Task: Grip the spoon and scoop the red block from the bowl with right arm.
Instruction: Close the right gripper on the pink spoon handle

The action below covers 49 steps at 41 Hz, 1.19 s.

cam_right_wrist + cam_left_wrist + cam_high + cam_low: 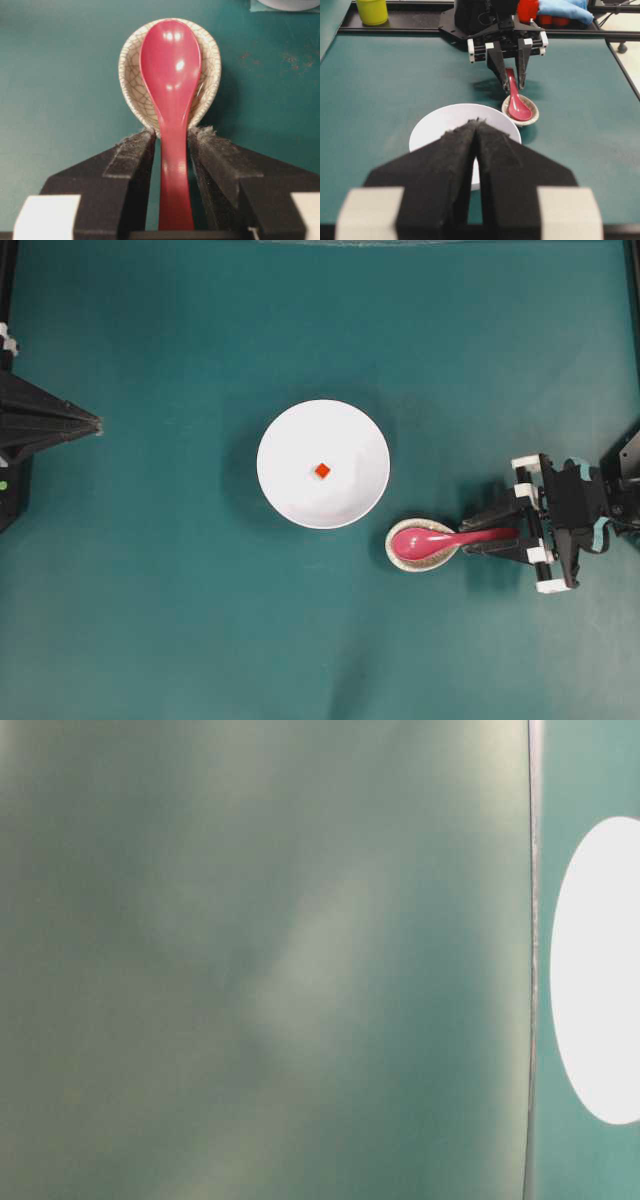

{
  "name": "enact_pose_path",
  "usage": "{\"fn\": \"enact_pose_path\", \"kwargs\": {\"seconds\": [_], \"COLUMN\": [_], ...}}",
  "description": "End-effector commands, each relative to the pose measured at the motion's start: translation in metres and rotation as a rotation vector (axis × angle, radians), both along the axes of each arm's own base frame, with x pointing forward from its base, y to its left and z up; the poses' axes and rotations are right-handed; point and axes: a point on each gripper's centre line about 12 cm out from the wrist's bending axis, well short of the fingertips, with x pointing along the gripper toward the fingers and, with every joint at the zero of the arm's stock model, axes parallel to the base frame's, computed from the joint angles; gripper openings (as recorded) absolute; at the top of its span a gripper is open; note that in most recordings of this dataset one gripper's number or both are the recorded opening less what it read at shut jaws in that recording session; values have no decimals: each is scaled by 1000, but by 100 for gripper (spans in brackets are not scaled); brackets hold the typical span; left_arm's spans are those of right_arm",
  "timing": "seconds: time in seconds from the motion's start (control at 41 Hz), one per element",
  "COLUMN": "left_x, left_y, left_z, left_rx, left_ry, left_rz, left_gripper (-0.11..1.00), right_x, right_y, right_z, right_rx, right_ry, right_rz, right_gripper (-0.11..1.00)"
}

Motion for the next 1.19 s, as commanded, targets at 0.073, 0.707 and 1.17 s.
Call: {"fn": "enact_pose_path", "kwargs": {"seconds": [0.073,0.707,1.17], "left_x": [2,2,2], "left_y": [0,0,0], "left_z": [8,8,7], "left_rx": [5,5,5], "left_ry": [-17,-15,-14], "left_rz": [0,-2,0], "left_gripper": [0,0,0], "right_x": [1,2,12], "right_y": [1,2,3], "right_z": [2,2,24], "right_rx": [4,4,53], "right_ry": [-15,-10,-70], "right_rz": [3,3,-22], "right_gripper": [40,27,25]}}
